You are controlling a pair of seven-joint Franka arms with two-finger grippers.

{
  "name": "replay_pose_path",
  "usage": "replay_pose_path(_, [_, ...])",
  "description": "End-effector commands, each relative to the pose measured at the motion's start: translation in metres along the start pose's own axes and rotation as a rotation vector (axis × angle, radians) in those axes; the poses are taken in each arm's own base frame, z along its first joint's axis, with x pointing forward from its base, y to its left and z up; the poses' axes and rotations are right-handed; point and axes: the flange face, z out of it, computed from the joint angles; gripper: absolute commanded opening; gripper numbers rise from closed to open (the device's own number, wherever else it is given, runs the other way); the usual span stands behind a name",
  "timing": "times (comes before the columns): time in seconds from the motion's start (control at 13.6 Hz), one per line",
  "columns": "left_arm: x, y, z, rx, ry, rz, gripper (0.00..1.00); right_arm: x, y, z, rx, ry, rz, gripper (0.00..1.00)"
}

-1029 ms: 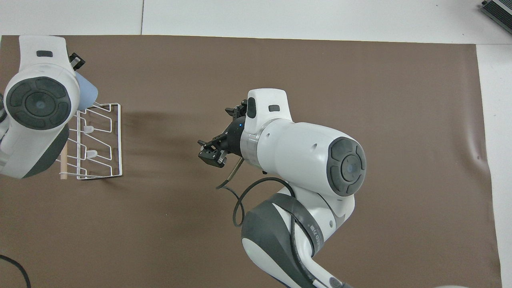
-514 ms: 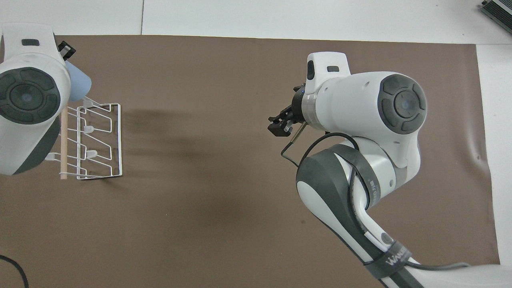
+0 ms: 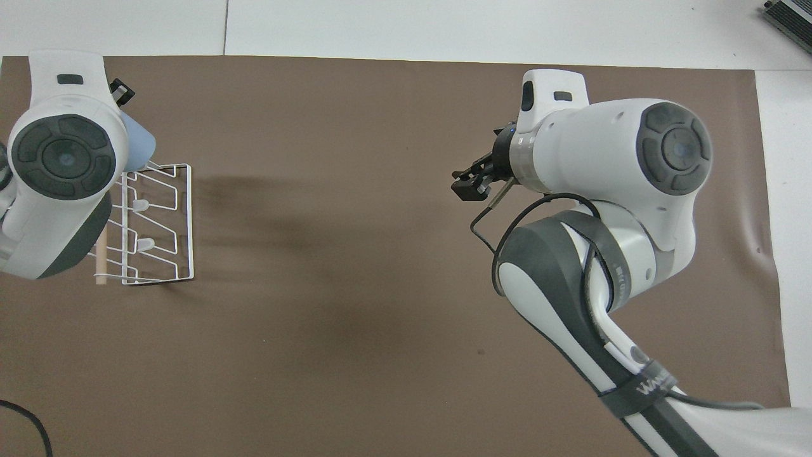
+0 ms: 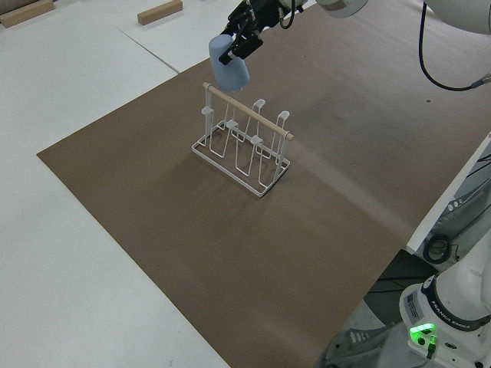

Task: Hang cup on cup holder
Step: 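Lower the cup onto the rack hooks while the right gripper withdraws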

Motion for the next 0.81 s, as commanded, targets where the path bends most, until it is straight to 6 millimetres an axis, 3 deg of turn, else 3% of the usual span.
replay_pose_path(0.0, [-0.013,-0.013,0.0,-0.015,0.015,0.01,0.0,-0.024,0.054,-0.01,-0.064,-0.023,0.098,1.0])
replay_pose_path(0.15, [-0.028,-0.023,0.006,-0.038,0.001,0.024,0.0,-0.052,0.099,-0.016,-0.106,-0.046,0.171,1.0])
replay_pose_path(0.22, [-0.027,-0.024,0.005,-0.041,0.002,0.023,0.0,-0.06,0.108,-0.02,-0.115,-0.058,0.192,1.0])
replay_pose_path(0.29, [-0.027,-0.023,0.006,-0.053,0.003,0.023,0.36,-0.066,0.115,-0.022,-0.107,-0.065,0.252,1.0])
replay_pose_path(0.37, [-0.024,-0.026,0.009,-0.061,0.004,0.023,0.99,-0.075,0.125,-0.024,-0.089,-0.078,0.344,1.0])
replay_pose_path(0.59, [-0.019,-0.021,0.006,-0.077,0.007,0.03,1.0,-0.095,0.143,-0.04,-0.07,-0.14,0.481,1.0])
replay_pose_path(0.73, [-0.016,-0.017,0.007,-0.089,-0.005,0.039,1.0,-0.106,0.153,-0.063,-0.068,-0.189,0.521,1.0])
